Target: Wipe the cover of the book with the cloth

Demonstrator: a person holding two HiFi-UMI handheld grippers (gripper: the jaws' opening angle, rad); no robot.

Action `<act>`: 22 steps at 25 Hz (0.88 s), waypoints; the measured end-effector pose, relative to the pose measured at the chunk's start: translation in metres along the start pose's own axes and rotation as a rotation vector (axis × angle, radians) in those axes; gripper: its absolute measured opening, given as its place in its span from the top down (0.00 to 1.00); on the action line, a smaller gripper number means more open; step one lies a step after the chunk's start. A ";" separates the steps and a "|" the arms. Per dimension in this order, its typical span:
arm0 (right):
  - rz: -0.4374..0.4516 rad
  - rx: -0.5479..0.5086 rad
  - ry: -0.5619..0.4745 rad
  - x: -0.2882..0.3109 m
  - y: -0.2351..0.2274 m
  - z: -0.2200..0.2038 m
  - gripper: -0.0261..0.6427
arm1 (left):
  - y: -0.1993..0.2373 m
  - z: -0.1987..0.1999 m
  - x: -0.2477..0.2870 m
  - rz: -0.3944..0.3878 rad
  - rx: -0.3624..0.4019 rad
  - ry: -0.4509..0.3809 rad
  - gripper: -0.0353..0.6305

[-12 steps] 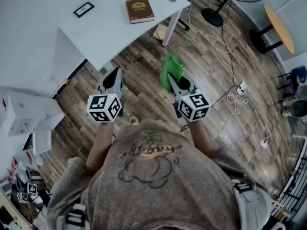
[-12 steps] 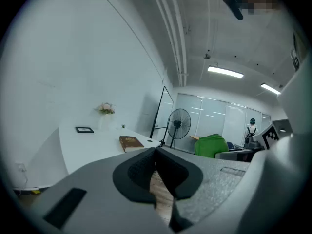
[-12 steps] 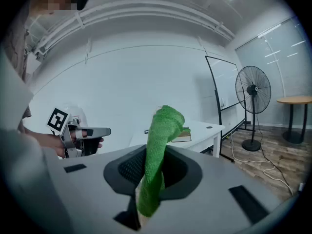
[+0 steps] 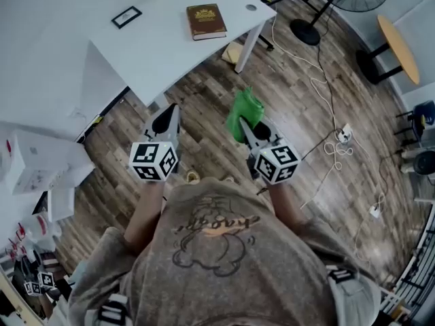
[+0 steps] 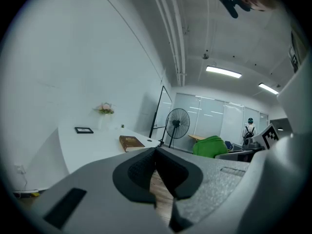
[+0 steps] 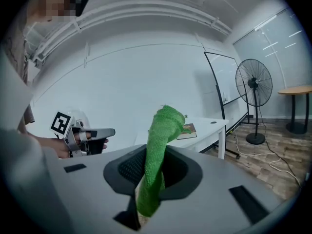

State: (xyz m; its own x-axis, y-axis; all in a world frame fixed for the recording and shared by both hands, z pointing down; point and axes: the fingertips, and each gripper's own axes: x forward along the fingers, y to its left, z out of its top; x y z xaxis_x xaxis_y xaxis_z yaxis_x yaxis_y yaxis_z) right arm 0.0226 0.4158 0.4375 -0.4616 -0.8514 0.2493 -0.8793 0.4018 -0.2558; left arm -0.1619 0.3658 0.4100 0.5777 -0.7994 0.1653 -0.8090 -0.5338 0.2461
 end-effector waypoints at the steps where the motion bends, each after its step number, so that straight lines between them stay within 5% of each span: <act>1: -0.007 0.005 0.003 0.003 0.002 -0.002 0.86 | 0.004 0.000 0.000 -0.003 0.002 0.002 0.94; 12: -0.100 0.010 -0.024 0.032 0.009 -0.005 0.86 | 0.046 -0.005 0.009 -0.054 0.025 0.024 0.94; 22: -0.092 0.031 -0.035 0.089 -0.016 0.011 0.86 | 0.077 0.017 0.069 -0.063 0.037 0.005 0.94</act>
State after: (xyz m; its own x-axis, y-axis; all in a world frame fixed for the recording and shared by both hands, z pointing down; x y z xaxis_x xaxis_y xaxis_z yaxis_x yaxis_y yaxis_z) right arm -0.0031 0.3301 0.4531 -0.3739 -0.8959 0.2400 -0.9136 0.3110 -0.2620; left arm -0.1863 0.2650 0.4239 0.6283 -0.7622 0.1557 -0.7742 -0.5931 0.2209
